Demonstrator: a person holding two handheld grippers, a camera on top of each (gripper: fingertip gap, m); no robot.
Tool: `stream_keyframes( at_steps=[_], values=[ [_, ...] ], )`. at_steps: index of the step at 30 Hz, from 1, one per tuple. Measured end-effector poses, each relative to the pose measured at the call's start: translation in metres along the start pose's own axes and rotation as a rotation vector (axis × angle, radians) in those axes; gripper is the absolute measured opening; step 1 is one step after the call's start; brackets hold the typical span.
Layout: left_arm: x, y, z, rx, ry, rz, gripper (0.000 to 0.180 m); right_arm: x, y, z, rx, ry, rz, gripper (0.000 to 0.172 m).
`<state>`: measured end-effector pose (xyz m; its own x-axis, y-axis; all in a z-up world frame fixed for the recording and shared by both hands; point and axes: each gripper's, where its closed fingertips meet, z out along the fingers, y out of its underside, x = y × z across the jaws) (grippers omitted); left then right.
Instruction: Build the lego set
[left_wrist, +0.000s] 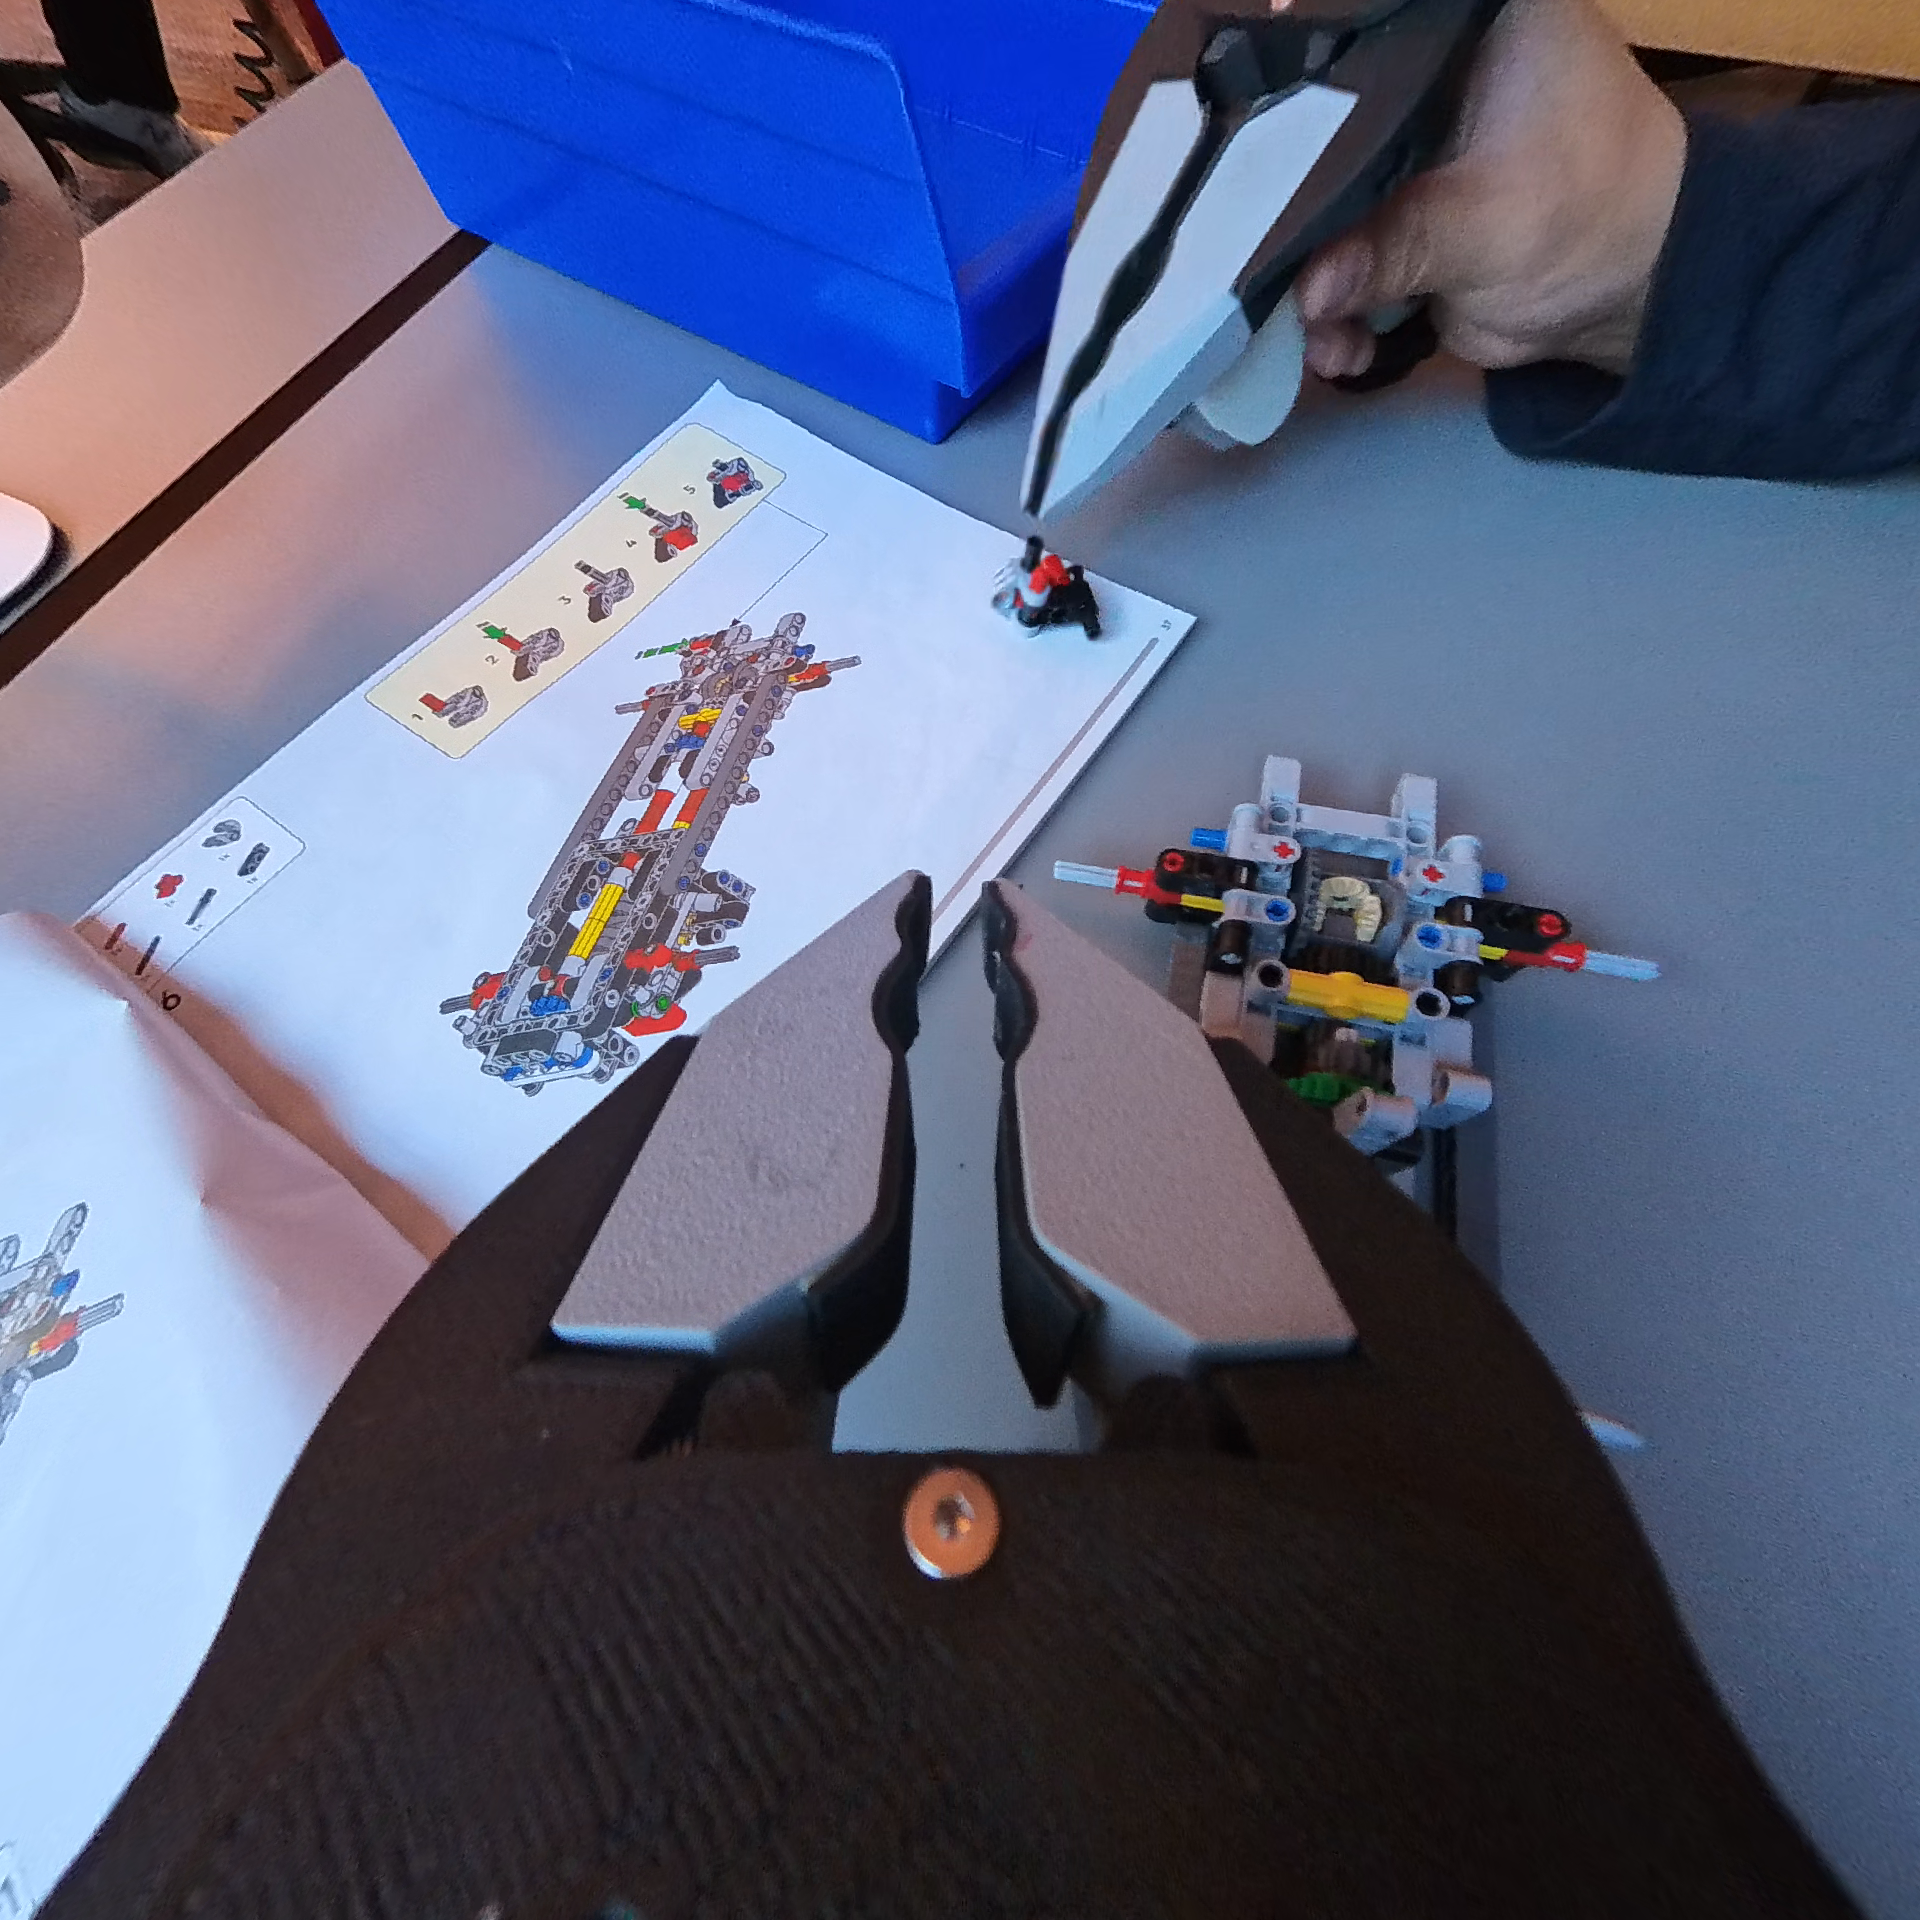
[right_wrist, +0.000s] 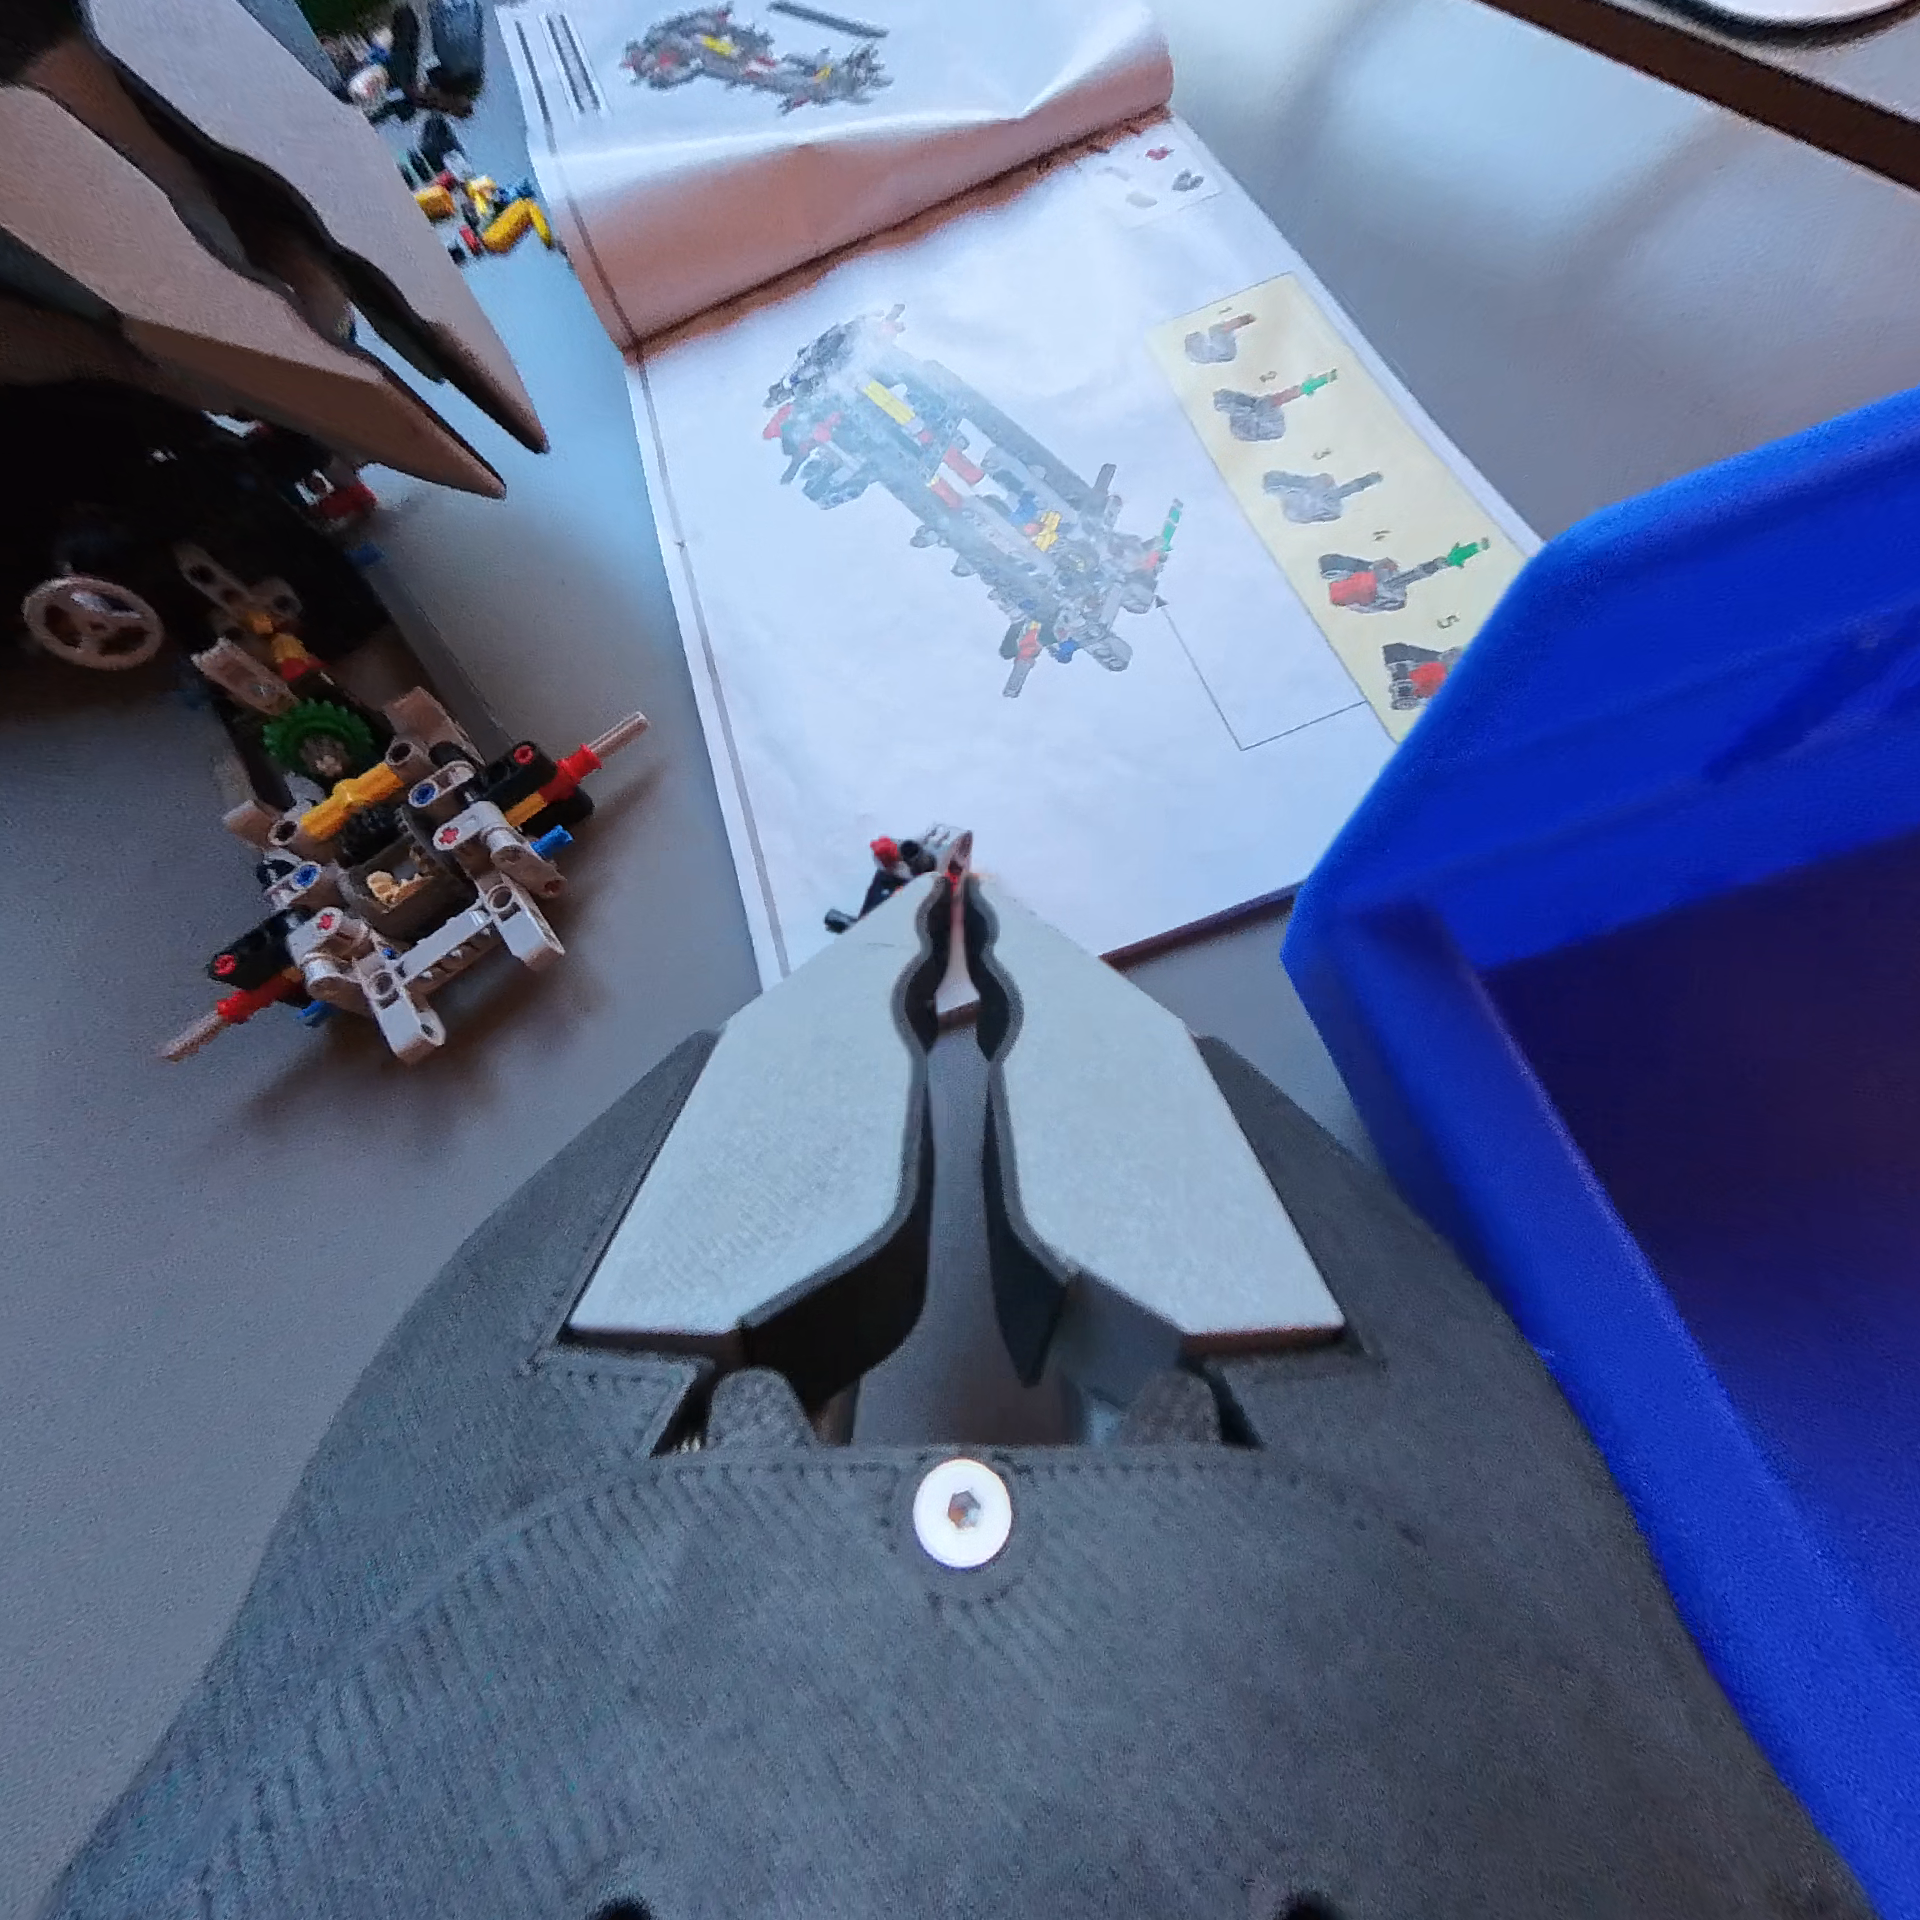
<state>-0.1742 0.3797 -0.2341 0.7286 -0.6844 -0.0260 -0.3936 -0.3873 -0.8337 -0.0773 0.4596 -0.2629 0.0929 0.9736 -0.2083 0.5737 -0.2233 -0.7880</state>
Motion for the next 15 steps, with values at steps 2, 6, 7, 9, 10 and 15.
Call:
stream_keyframes(
  at_steps=[2,6,7,9,10,15],
  values=[
    [0.000,-0.001,-0.001,0.005,-0.004,0.006,0.007,-0.001,-0.002,-0.003,0.012,-0.013,0.004,0.007],
    [0.002,-0.002,-0.001,0.004,-0.006,0.015,0.007,-0.006,-0.004,-0.003,0.012,0.004,-0.034,0.010],
    [0.002,-0.002,0.000,0.002,-0.008,0.020,0.007,-0.006,-0.004,-0.002,0.008,0.016,-0.049,0.010],
    [0.003,-0.002,0.000,0.000,-0.011,0.027,0.006,-0.008,-0.004,0.001,0.001,0.033,-0.075,0.010],
    [0.003,-0.002,0.000,-0.001,-0.012,0.029,0.006,-0.010,-0.003,0.003,-0.004,0.038,-0.085,0.011],
    [0.003,-0.002,0.000,0.000,-0.011,0.027,0.006,-0.010,-0.004,0.008,-0.003,0.053,-0.101,0.011]
  ],
)
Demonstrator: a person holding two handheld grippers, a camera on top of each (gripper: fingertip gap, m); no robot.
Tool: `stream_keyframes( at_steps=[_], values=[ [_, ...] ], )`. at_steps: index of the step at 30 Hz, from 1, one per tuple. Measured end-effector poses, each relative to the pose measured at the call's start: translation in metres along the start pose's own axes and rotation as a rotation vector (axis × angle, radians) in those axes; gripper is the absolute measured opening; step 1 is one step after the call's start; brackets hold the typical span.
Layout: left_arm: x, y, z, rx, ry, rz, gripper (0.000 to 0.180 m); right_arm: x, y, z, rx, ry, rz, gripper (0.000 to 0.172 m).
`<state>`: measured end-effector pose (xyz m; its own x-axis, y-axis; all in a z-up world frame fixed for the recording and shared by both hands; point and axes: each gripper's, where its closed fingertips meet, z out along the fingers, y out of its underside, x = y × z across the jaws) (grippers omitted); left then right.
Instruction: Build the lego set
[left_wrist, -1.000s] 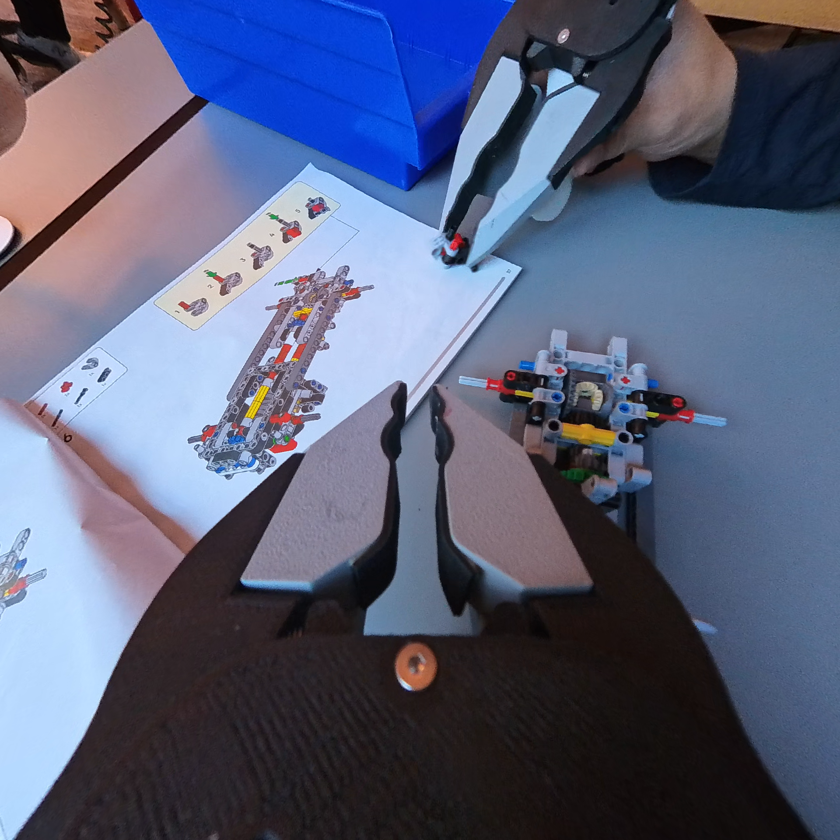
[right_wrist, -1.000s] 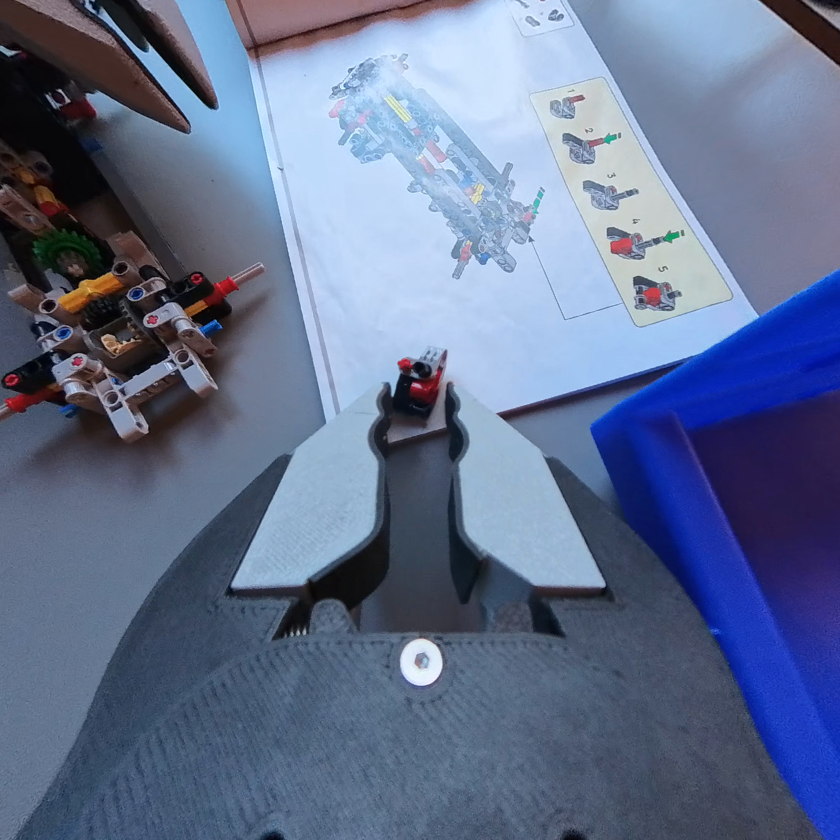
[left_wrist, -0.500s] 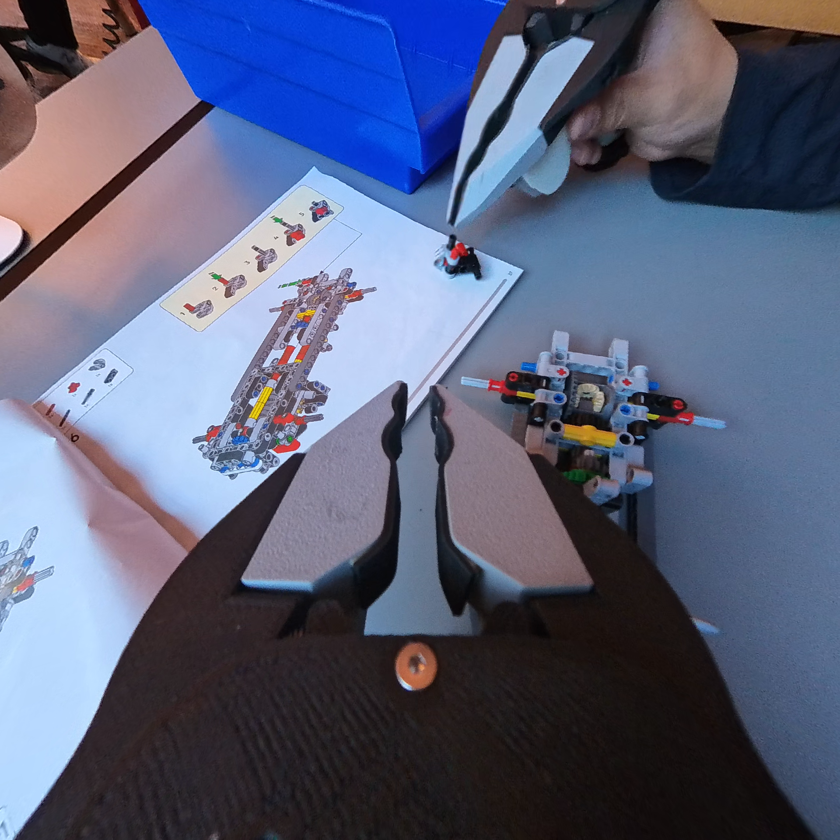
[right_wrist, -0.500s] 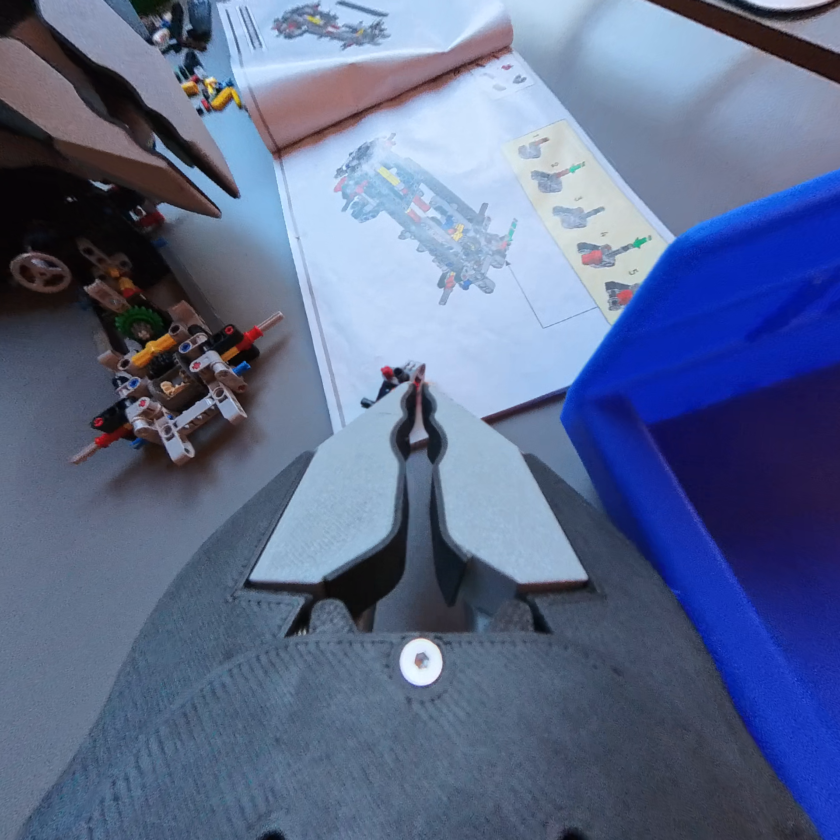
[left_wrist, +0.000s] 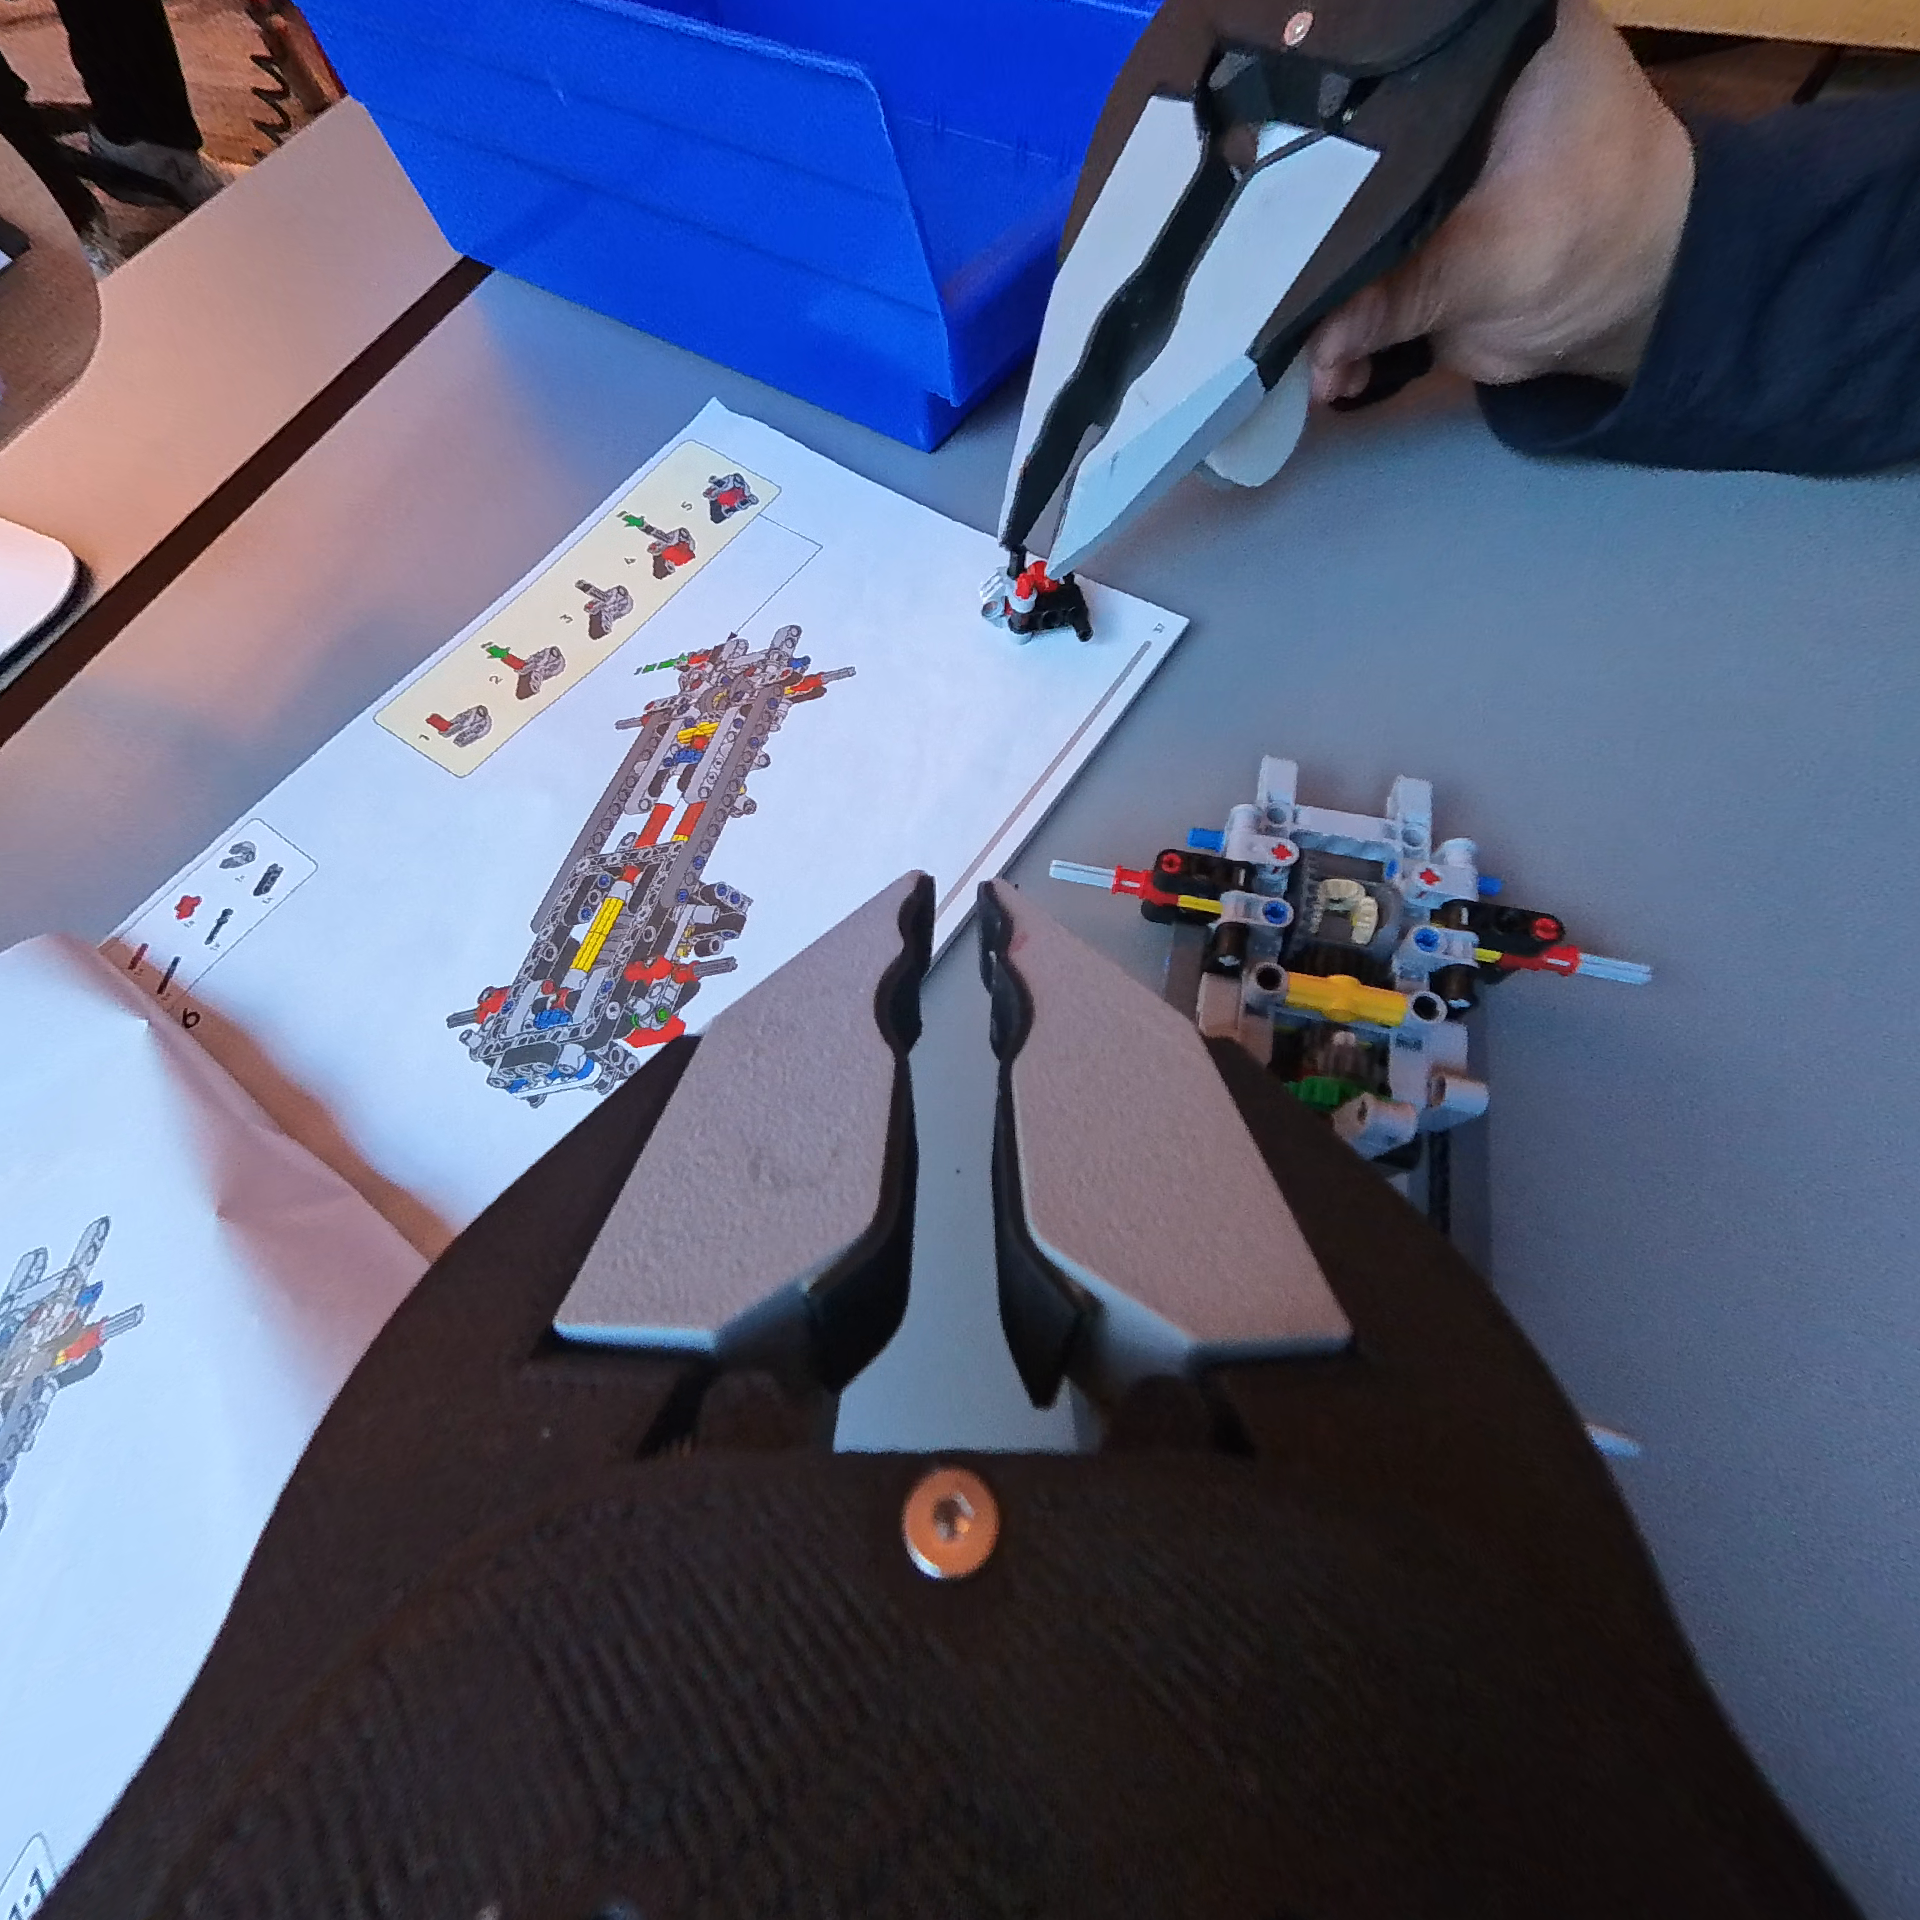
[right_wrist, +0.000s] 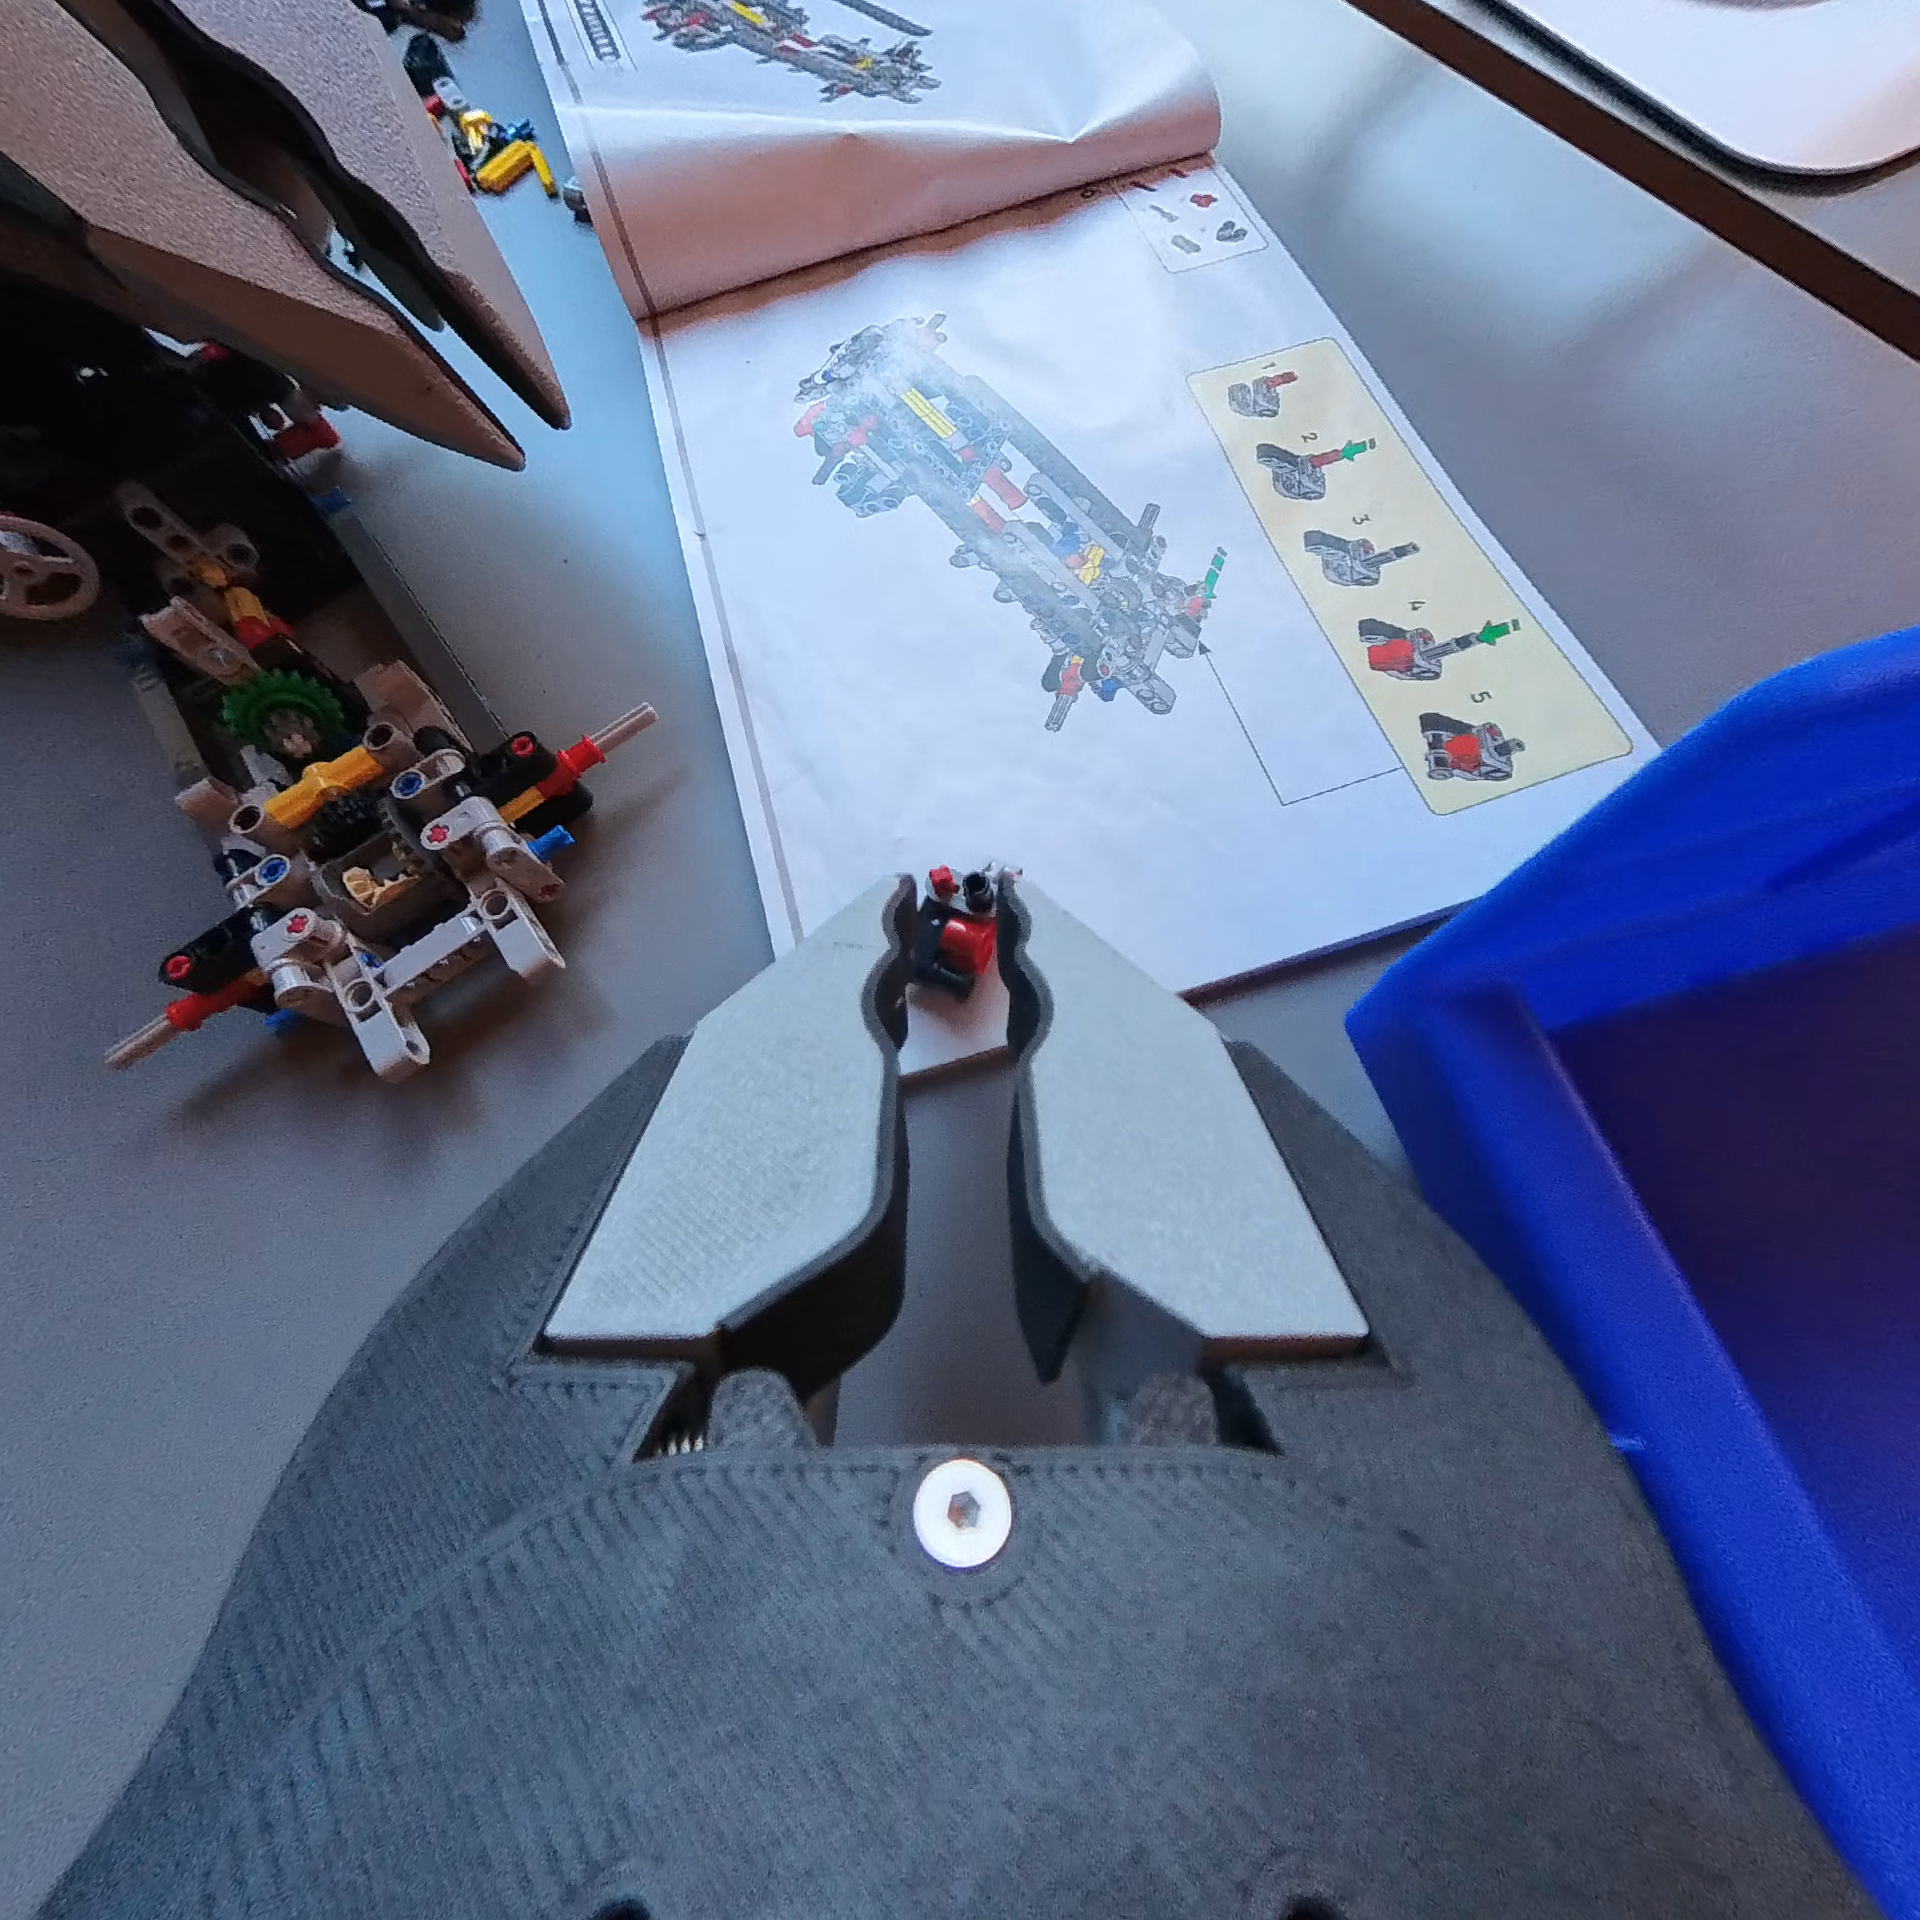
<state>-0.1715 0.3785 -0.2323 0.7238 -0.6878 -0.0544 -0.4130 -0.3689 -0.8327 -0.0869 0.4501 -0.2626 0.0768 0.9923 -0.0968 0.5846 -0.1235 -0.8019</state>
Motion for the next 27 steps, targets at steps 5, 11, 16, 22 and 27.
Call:
stream_keyframes(
  at_steps=[5,11,16,22,27],
  values=[
    [0.001,0.002,0.001,-0.006,0.004,0.001,0.006,-0.001,-0.002,0.001,0.024,-0.035,0.039,0.001],
    [0.001,0.003,0.002,-0.010,0.007,0.000,0.006,0.001,-0.002,-0.001,0.034,-0.053,0.073,0.000],
    [0.001,0.003,0.002,-0.011,0.006,0.001,0.006,-0.001,-0.005,-0.002,0.054,-0.092,0.116,0.000],
    [0.002,0.003,0.002,-0.012,0.006,0.006,0.005,0.001,-0.008,-0.006,0.089,-0.127,0.173,0.000],
    [0.003,0.002,0.002,-0.012,0.006,0.010,0.005,0.001,-0.012,-0.009,0.123,-0.169,0.227,0.000]
  ],
)
